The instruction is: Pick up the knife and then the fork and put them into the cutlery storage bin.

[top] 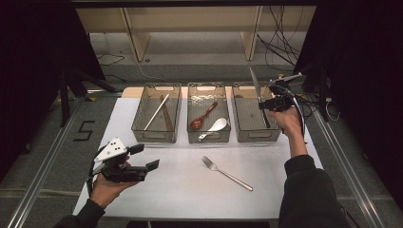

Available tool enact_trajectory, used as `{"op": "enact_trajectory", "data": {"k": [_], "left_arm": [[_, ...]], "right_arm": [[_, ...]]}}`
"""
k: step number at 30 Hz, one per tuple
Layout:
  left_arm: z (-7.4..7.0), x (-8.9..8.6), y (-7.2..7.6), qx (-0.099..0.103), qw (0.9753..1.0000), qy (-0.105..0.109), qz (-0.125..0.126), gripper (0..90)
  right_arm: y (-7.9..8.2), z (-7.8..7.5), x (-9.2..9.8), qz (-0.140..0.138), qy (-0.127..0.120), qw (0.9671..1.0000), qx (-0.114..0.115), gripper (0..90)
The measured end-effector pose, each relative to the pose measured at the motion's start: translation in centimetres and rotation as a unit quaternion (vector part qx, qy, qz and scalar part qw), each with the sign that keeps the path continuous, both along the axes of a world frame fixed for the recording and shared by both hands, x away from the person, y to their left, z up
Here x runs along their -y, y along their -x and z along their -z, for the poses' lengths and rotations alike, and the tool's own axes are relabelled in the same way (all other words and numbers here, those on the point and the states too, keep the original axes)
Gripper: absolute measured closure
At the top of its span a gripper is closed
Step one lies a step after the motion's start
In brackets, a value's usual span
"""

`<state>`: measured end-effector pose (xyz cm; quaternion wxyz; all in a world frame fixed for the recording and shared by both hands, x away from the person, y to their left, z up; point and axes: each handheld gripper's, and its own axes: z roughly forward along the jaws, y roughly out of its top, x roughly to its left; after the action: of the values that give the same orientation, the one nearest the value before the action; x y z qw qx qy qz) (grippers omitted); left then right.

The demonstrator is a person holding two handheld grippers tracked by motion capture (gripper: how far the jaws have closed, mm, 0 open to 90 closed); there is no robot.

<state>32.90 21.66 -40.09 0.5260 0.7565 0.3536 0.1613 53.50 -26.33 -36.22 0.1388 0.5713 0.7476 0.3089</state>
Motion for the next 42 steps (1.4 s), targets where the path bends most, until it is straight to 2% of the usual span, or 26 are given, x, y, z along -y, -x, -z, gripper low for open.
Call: {"op": "enact_trajectory", "data": {"k": [10,14,17,23,27,34,39,42], "left_arm": [[0.0,0.0,0.0,-0.001,1.0000,0.000,0.001,17.0],[0.0,0.0,0.0,0.000,1.0000,0.000,0.001,17.0],[0.0,0.0,0.0,0.000,1.0000,0.000,0.001,16.9],[0.0,0.1,0.1,0.000,1.0000,-0.002,0.003,16.9],[0.0,0.0,0.1,0.000,1.0000,0.000,0.000,16.8],[0.0,0.0,0.0,0.000,1.0000,0.000,-0.002,16.5],[0.0,0.1,0.0,0.000,1.0000,0.001,-0.002,16.4],[0.0,0.1,0.0,0.000,1.0000,0.000,-0.002,16.3]], "right_arm": [[-0.7,0.9,-0.5,0.006,0.011,0.9999,-0.011,80.2],[-1.0,1.5,-0.8,0.008,0.017,0.9996,-0.023,78.8],[-0.9,1.4,-0.7,0.001,-0.005,0.9997,-0.025,69.5],[-0.2,0.6,-1.1,-0.025,-0.008,0.9996,-0.011,65.4],[0.5,0.3,-1.5,-0.044,-0.004,0.9989,-0.011,58.1],[2.8,-0.3,-2.4,-0.078,-0.011,0.9968,0.010,42.4],[4.9,-0.4,-3.3,-0.110,-0.018,0.9936,0.020,36.8],[6.3,-0.3,-4.1,-0.135,-0.017,0.9905,0.023,35.3]]}}
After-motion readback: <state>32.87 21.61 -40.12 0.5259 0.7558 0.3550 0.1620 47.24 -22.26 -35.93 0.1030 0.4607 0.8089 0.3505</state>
